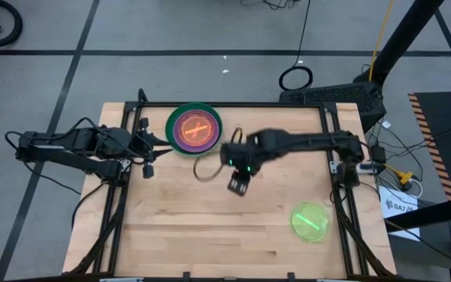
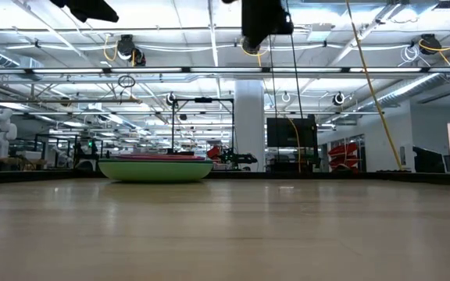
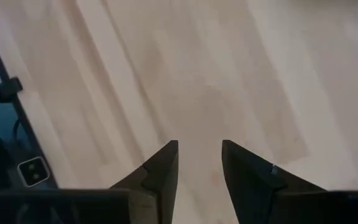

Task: Stack plastic plates
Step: Stack the green plate on top of the orange plate

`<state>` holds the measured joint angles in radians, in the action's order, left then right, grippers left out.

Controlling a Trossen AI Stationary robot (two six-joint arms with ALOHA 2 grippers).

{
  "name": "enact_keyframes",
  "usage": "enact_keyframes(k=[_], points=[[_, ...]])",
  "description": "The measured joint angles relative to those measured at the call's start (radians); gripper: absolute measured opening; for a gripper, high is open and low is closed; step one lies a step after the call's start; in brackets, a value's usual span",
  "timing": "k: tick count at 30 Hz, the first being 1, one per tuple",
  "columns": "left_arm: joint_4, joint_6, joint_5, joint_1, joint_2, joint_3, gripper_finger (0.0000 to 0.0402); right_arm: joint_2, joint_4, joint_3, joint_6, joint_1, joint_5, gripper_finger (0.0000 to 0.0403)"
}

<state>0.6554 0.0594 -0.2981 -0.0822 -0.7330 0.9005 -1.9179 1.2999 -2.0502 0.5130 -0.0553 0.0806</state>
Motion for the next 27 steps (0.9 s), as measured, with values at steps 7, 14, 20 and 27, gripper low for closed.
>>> enact_keyframes(k=[7, 14, 20, 27], points=[[0.001, -0.002, 0.0, 0.0, 0.0, 0.0, 0.0088, 0.012, 0.117, 0.044, 0.202, -0.148, -0.072, 0.0116], [-0.002, 0.011, 0.001, -0.006, 0.0, 0.0, 0.0088, 0.082, 0.161, 0.162, 0.409, -0.233, -0.165, 0.0116], [-0.002, 0.012, 0.001, -0.012, 0.0, 0.0, 0.0088, 0.22, 0.115, 0.362, 0.555, -0.287, -0.176, 0.0116], [-0.001, 0.005, 0.001, -0.012, 0.0, 0.0, 0.0088, 0.449, -0.005, 0.683, 0.777, -0.336, -0.19, 0.0116]])
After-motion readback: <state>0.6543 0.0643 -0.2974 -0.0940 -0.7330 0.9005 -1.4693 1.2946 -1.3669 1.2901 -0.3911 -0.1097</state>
